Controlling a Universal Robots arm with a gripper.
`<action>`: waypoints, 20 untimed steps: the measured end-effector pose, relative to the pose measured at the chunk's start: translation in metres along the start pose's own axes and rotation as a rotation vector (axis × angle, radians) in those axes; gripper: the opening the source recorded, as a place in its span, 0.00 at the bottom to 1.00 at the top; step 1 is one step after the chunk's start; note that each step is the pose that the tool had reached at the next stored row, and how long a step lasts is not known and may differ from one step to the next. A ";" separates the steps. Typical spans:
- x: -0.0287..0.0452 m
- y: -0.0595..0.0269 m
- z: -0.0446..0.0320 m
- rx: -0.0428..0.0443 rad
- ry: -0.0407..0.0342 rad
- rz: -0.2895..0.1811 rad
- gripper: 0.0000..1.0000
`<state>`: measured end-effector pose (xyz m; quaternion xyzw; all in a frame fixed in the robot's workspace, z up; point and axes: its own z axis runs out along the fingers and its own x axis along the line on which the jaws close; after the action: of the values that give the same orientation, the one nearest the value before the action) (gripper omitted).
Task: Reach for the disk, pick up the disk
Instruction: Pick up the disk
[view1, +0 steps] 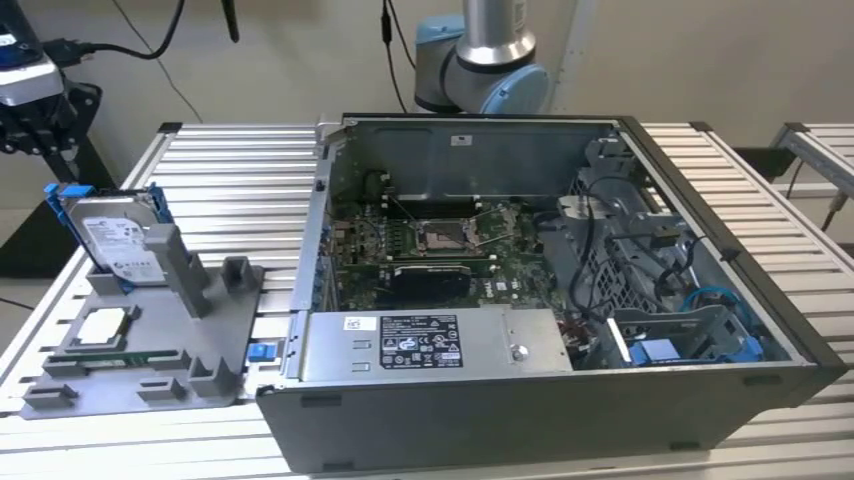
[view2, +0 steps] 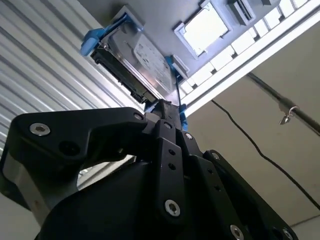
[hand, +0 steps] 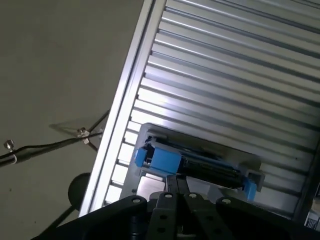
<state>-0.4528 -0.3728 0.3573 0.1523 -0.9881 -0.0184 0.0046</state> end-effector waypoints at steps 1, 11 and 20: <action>0.0000 0.0000 0.0000 0.0001 0.0005 -0.018 0.00; 0.0000 0.0000 0.0000 0.0018 0.0040 -0.200 0.00; 0.0000 0.0000 0.0000 0.0031 0.0078 -0.365 0.00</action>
<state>-0.4528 -0.3728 0.3573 0.3292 -0.9441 -0.0168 0.0047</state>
